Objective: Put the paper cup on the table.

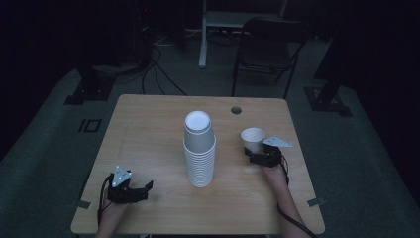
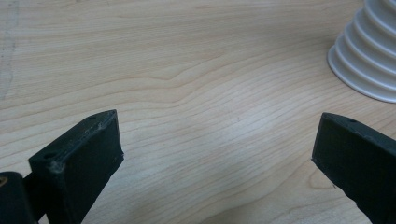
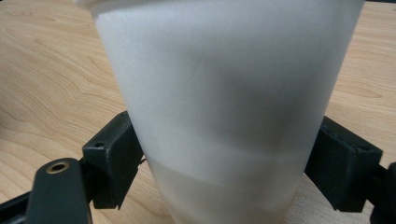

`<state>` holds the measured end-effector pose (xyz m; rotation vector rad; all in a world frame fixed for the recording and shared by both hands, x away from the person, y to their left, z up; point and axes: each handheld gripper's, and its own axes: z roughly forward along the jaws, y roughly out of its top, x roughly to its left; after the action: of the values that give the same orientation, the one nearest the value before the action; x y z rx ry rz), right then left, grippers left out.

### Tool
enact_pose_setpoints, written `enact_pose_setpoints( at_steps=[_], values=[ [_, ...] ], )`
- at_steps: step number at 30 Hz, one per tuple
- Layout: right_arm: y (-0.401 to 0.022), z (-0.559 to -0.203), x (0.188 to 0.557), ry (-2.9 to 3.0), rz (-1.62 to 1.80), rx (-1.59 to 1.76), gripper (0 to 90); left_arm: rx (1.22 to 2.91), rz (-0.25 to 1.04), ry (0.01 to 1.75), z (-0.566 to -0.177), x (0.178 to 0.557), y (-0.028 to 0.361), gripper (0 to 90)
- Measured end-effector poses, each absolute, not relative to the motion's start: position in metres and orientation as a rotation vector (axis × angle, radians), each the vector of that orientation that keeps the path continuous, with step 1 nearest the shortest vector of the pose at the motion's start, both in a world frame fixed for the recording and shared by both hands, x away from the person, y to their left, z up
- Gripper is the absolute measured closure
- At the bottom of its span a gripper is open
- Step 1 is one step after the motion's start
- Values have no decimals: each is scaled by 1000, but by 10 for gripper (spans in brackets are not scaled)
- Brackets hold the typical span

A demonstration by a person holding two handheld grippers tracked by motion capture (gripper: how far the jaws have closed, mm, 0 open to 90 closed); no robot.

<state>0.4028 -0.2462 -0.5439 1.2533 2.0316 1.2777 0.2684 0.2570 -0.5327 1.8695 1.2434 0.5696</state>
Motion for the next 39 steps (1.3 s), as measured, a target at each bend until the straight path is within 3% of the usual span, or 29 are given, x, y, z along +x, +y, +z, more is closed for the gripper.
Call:
enact_pose_setpoints(
  at_steps=[9,39],
  values=[
    [-243,-546,402,2054,1195,1255,113,1868,572,1242,-534,268,257,20],
    [-278,-546,358,2098,1285,1262,106,1828,592,1312,-537,268,273,21]
  ],
)
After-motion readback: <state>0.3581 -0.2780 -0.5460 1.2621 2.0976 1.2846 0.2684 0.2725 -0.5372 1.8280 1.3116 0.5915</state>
